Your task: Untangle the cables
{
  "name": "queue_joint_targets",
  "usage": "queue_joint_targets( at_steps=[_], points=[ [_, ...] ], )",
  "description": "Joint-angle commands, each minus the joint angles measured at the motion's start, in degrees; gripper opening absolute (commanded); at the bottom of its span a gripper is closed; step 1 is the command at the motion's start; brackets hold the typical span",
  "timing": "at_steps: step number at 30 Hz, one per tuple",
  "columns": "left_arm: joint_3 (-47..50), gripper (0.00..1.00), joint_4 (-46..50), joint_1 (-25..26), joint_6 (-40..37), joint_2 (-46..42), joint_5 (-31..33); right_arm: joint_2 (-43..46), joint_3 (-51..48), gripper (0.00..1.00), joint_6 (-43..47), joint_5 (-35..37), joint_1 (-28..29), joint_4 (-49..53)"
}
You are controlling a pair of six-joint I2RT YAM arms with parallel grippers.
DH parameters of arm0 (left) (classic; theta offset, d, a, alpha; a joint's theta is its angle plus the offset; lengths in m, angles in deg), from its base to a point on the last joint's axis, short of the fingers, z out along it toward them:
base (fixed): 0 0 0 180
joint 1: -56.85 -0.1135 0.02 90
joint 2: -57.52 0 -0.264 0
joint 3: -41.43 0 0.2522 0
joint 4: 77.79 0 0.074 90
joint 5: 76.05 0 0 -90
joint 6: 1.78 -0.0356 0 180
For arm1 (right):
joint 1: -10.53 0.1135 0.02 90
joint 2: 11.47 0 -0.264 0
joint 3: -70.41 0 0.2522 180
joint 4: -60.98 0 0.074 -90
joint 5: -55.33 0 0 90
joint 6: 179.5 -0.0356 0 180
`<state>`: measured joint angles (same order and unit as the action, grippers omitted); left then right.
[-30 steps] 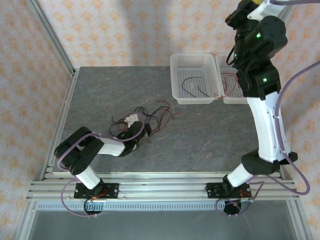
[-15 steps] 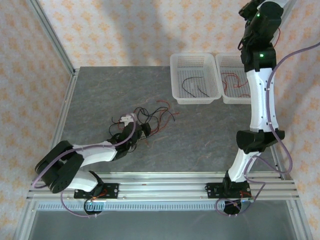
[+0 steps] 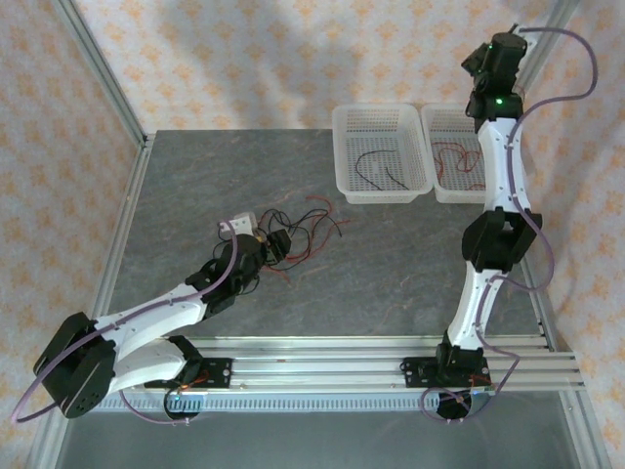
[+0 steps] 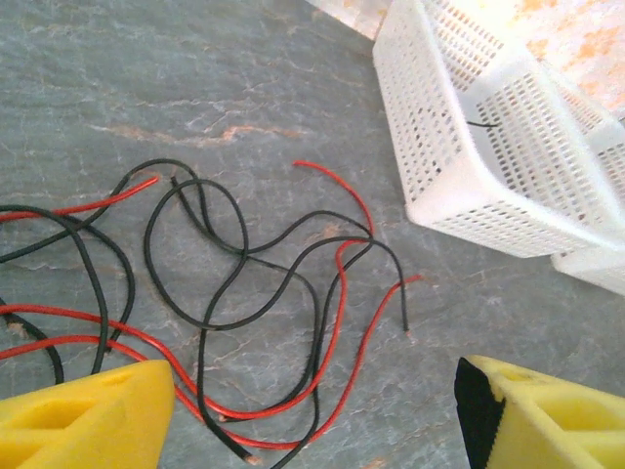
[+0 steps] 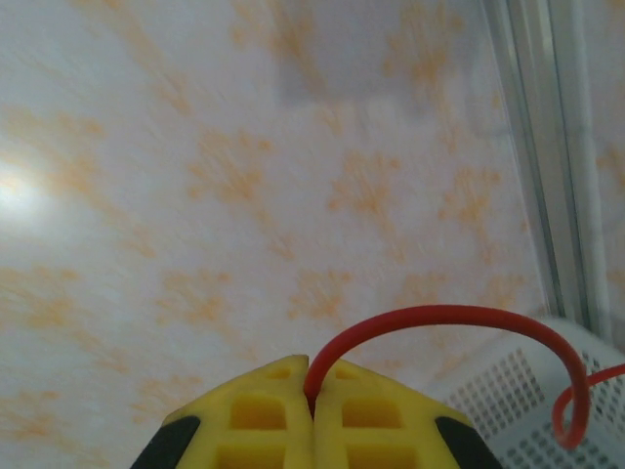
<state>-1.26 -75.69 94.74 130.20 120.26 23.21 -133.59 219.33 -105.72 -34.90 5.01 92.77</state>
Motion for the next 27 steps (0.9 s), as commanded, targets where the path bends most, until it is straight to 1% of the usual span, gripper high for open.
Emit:
queue_joint_targets(
  at_steps=[1,7,11,21,27],
  points=[
    [-2.0,0.77,3.9,0.5,-0.9,-1.7,0.8,-2.9,-0.2,0.0,-3.5,-3.9,-1.3,3.7],
    [-2.7,0.77,5.3,0.5,-0.7,-3.0,0.9,-8.2,-0.1,0.0,-6.4,-5.4,-2.3,10.2],
    [-3.3,0.77,5.9,0.6,-0.7,-3.6,0.9,-10.9,-0.8,0.0,-6.6,-6.8,-2.4,13.0],
    [-3.9,0.76,6.1,0.6,-0.3,-3.3,0.4,-15.0,-3.5,0.0,-6.5,-11.9,-2.4,15.7],
    [-4.9,0.76,7.1,0.6,0.1,-2.6,-0.3,-16.2,-5.3,0.0,-6.4,-11.9,-2.5,16.3]
  ],
)
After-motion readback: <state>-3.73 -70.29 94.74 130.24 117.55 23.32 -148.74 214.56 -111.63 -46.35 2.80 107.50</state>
